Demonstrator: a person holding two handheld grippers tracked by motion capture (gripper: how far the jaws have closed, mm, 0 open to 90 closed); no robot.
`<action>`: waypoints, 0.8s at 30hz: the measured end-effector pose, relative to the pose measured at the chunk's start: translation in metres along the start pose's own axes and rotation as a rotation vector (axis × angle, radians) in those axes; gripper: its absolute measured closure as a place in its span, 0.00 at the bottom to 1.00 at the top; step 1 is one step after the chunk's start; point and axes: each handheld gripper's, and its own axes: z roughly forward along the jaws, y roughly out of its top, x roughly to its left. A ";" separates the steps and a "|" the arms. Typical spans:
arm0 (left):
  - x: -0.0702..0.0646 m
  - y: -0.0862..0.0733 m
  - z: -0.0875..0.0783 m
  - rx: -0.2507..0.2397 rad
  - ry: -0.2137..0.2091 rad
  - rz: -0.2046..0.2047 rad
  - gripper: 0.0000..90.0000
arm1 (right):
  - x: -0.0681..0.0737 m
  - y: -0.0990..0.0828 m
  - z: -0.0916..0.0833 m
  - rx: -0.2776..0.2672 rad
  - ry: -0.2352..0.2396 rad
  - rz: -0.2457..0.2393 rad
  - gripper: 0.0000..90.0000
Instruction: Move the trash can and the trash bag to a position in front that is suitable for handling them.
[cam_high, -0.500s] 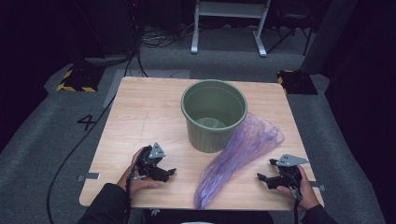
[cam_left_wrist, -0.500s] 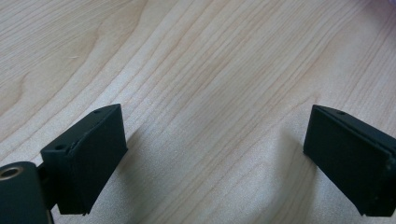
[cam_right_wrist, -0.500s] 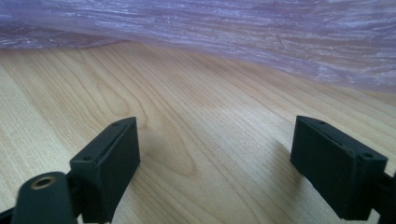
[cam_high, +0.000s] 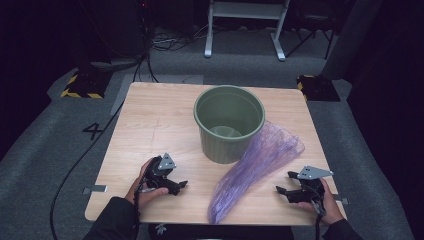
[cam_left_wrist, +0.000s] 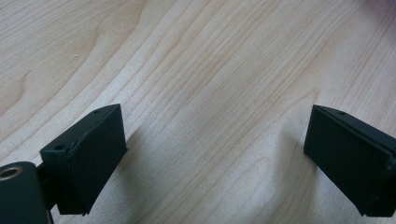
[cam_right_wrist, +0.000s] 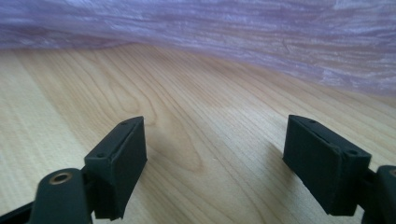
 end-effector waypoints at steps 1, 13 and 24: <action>0.000 -0.001 -0.001 0.005 0.004 0.001 0.06 | -0.001 0.002 -0.001 -0.009 -0.011 0.007 0.23; 0.001 -0.002 -0.003 0.005 0.007 -0.001 0.06 | 0.012 0.043 -0.007 -0.140 -0.021 -0.045 0.24; 0.001 -0.002 -0.003 0.004 0.007 -0.002 0.06 | 0.024 0.072 0.009 -0.153 -0.007 -0.087 0.25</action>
